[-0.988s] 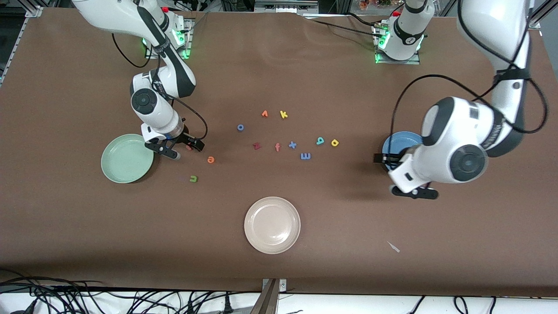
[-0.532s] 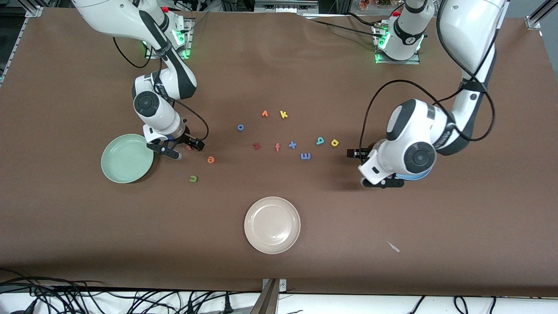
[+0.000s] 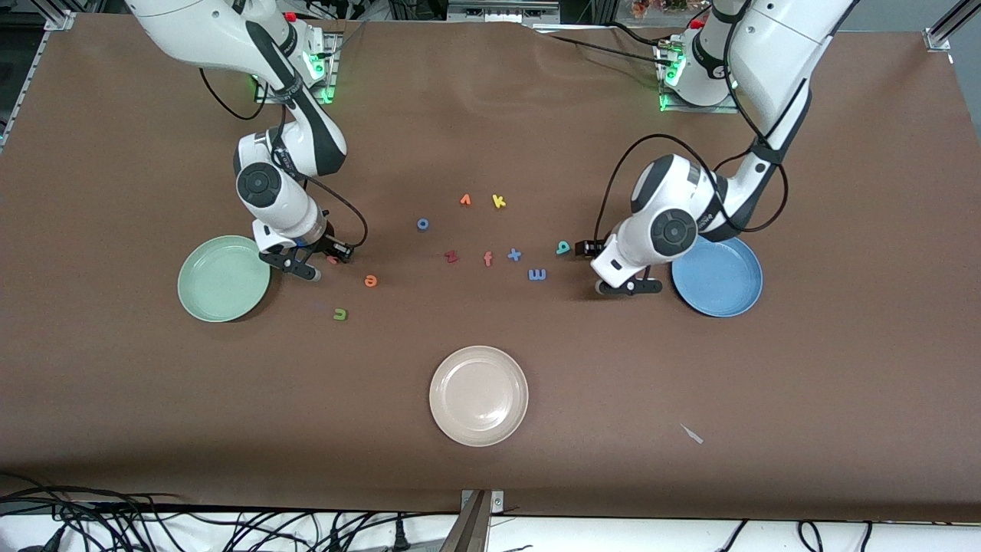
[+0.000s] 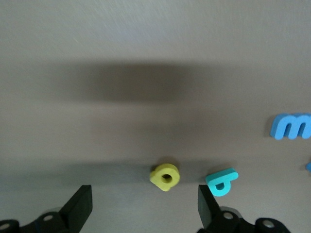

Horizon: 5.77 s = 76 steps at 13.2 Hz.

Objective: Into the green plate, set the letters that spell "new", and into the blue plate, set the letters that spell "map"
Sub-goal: 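Grasp the pink w with the right gripper while the left gripper grasps yellow d, then lower the pink w onto the green plate and open the right gripper, then grasp the green c with the right gripper while the left gripper carries d, then release the yellow d onto the blue plate while the right gripper lifts c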

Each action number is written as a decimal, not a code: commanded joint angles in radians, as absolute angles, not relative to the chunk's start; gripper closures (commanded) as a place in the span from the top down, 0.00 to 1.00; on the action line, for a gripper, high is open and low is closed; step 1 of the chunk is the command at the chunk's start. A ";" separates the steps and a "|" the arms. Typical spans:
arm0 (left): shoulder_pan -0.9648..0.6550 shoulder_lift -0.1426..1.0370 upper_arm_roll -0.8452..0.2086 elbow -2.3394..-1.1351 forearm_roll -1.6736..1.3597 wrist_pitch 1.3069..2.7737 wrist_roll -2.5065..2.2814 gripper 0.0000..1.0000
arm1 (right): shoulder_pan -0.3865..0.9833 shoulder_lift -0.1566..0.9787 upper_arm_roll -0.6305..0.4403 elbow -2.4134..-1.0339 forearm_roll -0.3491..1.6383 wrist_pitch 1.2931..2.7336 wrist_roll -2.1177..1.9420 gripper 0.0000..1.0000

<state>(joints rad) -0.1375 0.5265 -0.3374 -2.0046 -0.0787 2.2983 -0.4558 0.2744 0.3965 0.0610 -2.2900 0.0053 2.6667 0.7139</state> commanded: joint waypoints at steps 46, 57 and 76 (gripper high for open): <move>-0.176 0.601 -0.334 -2.011 -0.057 2.434 -0.635 0.31 | 0.298 0.675 -0.003 -1.743 0.069 2.410 0.571 1.00; -0.103 0.500 -0.334 -1.893 -0.055 2.156 -0.563 0.28 | 0.301 0.701 0.003 -1.743 0.069 2.416 0.569 0.37; 0.256 0.528 -0.398 -1.842 0.140 1.918 -0.208 0.99 | 0.279 0.373 -0.265 -2.164 0.066 2.460 -0.146 0.31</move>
